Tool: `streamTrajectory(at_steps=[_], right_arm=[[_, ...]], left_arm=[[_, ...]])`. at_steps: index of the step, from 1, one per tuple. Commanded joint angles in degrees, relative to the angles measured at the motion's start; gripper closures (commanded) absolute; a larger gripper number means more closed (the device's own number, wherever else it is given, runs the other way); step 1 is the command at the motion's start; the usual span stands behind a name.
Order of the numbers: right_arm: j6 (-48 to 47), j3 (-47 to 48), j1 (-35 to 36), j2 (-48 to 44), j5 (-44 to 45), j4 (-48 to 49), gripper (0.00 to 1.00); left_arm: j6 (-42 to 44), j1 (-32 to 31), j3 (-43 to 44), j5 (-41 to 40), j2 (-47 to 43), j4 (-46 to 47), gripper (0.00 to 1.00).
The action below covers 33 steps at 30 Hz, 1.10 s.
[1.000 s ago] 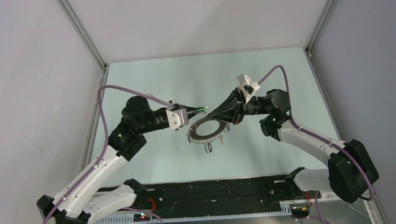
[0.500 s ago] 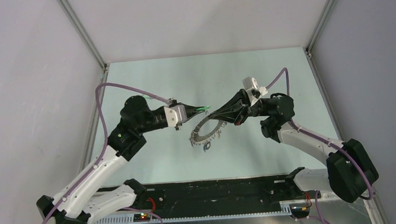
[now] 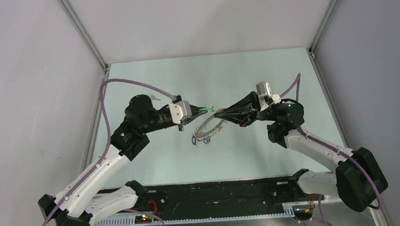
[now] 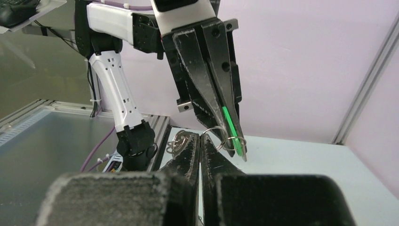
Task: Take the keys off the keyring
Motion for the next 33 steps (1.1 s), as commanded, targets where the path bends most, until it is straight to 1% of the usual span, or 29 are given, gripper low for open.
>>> streamTrajectory(at_steps=[1,10,11,12,13,14,15,17,22,27,29,30,33], right_arm=[[-0.94,0.57,0.64,-3.5,0.76,8.28,1.0],[-0.82,-1.62,-0.28,-4.14,0.91,7.87,1.0],[-0.75,-2.43,-0.37,-4.16,1.03,7.92,0.99],[-0.7,-2.77,-0.54,-4.15,1.29,7.89,0.92],[-0.69,-3.44,-0.59,-4.17,1.31,7.73,0.82],[-0.73,-3.67,-0.73,-4.18,1.18,7.48,0.77],[-0.66,-4.02,-0.81,-4.18,0.84,6.77,0.69],[-0.91,-4.51,-1.07,-4.29,0.64,5.56,0.64],[-2.58,-5.13,-1.51,-4.77,0.99,2.23,0.63],[-6.07,-4.54,-1.43,-4.92,4.0,-2.24,0.62],[-8.79,-3.7,-1.05,-5.05,5.09,-6.22,0.62],[-10.14,-3.01,-0.8,-5.1,6.13,-9.71,0.62],[-18.01,-1.23,1.23,-5.87,9.06,-17.49,0.61]], left_arm=[[-1.04,1.03,1.29,-5.9,1.22,-1.69,1.0],[-0.15,1.08,0.82,-6.5,-0.62,-1.72,1.0],[0.12,1.12,0.71,-6.77,-1.17,-1.62,1.0],[0.57,1.1,0.49,-7.42,-1.51,-1.57,1.0],[0.87,1.08,0.36,-8.2,-2.14,-1.45,1.0],[1.52,1.08,0.05,-8.5,-2.43,-1.4,1.0],[1.88,1.08,-0.16,-9.13,-3.05,-1.25,1.0],[2.82,1.08,-0.56,-9.53,-3.87,-1.17,1.0],[4.68,1.02,-1.44,-6.96,-5.22,-0.87,1.0],[5.56,1.02,-1.96,-5.78,-5.83,-0.7,1.0],[5.8,1.04,-2.0,-5.46,-5.94,-0.7,1.0],[5.82,1.0,-2.02,-5.4,-5.97,-0.72,1.0],[5.84,1.05,-2.06,-5.09,-5.98,-0.63,1.0]])
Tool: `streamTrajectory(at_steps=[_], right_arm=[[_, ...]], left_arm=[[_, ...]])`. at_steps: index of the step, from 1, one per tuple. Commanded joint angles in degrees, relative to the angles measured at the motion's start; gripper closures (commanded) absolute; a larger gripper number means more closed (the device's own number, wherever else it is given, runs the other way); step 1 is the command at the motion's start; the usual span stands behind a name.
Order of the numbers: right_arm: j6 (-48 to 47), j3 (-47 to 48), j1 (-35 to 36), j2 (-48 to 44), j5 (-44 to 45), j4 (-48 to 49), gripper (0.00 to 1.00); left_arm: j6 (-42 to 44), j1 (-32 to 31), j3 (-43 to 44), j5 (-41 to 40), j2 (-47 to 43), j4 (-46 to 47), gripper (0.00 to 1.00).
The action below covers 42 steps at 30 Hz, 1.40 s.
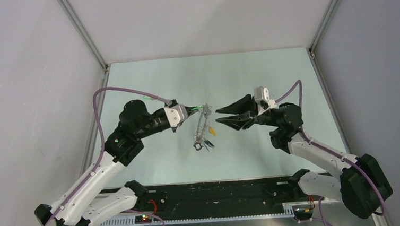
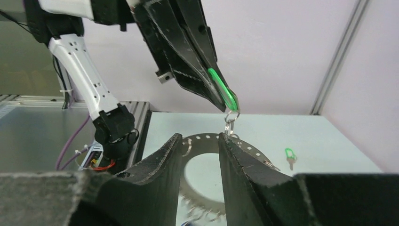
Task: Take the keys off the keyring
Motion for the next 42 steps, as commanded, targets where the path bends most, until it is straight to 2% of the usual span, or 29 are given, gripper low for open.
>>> streamTrajectory(at_steps=[1,5,22,31,36,39,42], right_arm=[[-11.74,4.2,3.06,-1.86,6.15,-13.86,0.61],[-20.01,7.03,6.06,-1.53,9.41,-21.18,0.6],[-22.39,11.16,7.97,4.73,10.53,-21.76,0.65],[-22.07,11.14,7.9,4.42,9.32,-21.93,0.99],[-21.42,10.62,7.26,1.92,10.17,-26.1,1.0],[-19.42,7.22,5.14,0.23,10.26,-22.69,1.0],[-13.05,3.0,2.77,-1.94,9.96,-17.79,1.0]], left_arm=[[1.29,0.21,0.2,1.91,-1.46,3.69,1.0],[1.42,0.19,0.19,2.56,-1.46,3.72,1.0],[1.36,0.06,-0.12,4.07,-2.4,4.03,1.0],[1.09,0.05,-0.11,3.85,-2.25,4.17,1.0],[0.75,0.08,-0.1,1.58,-2.49,4.18,1.0],[0.84,0.06,-0.2,0.22,-2.87,4.29,1.0],[1.02,0.07,-0.42,-0.32,-2.89,4.27,1.0]])
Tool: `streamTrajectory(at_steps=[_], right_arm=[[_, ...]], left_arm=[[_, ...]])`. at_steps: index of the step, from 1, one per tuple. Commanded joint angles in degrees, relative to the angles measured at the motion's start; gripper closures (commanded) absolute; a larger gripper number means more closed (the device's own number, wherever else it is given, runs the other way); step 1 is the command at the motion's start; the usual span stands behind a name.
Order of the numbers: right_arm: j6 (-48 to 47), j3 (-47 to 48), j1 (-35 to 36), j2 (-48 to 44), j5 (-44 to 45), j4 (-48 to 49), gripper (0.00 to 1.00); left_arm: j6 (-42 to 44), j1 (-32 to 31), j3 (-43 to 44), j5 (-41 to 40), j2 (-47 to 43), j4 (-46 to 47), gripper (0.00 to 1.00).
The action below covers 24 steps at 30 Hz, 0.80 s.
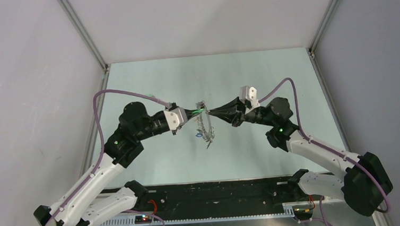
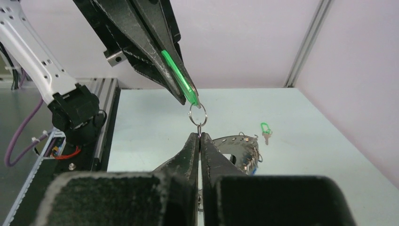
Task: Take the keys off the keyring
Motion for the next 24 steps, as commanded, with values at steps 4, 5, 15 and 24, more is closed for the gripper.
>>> streamTrajectory(at_steps=[4,5,15,24], right_arm=[[9.66,-6.95,-4.12,-4.75,0.69,9.83,1.0],[9.98,-7.18,-4.15,-4.84,0.59,9.97,0.95],[7.0,-5.63,-3.77,-4.28,-2.25,10.98,0.61],[0.71,1.2,-1.38,0.5,-4.8,4.97,0.65]], left_arm=[[0.81,0.11,0.61,-1.69,-1.5,4.34,1.0],[0.81,0.14,0.58,-1.57,-1.52,4.34,1.0],[1.7,0.07,0.24,2.28,-1.79,4.38,1.0],[2.57,0.01,-0.33,4.01,-2.26,4.58,1.0]])
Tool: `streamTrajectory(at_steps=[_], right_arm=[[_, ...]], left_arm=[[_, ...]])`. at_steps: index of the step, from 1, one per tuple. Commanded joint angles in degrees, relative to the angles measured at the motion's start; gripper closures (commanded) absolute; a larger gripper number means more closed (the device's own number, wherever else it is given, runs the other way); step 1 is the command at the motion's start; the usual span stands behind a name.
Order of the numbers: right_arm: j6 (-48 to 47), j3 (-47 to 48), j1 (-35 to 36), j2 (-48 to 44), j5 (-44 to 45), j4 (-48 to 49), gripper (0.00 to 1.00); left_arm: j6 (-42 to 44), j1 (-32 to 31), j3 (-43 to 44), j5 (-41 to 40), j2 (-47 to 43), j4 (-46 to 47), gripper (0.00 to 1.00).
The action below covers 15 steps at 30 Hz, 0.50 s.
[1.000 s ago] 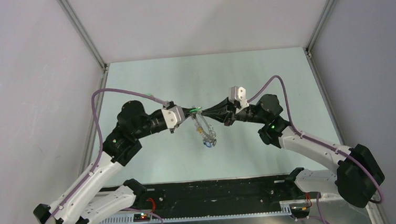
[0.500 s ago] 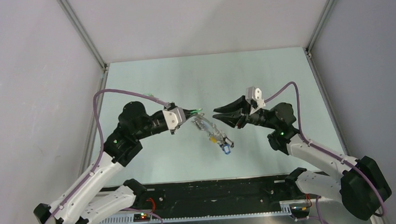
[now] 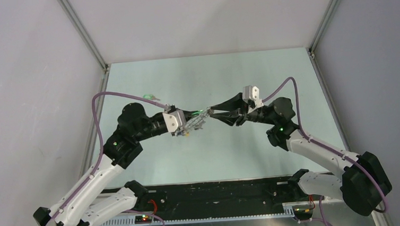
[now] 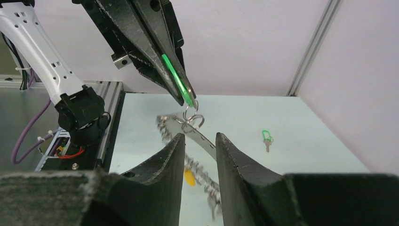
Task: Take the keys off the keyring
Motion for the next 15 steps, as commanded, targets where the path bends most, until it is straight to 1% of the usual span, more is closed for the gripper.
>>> streamTrajectory(at_steps=[1,8,15], right_arm=[[-4.28,4.55,1.39,2.08,-1.6,-1.38,0.65],[-11.51,7.89,3.0,3.77,-1.55,-8.33,0.65],[-13.7,9.0,3.82,4.24,-2.5,-11.02,0.64]], left_arm=[[1.15,0.01,0.48,2.23,-1.55,4.57,1.0],[1.15,0.04,0.46,2.61,-1.66,4.57,1.0],[1.13,0.02,0.52,3.57,-1.79,4.57,1.0]])
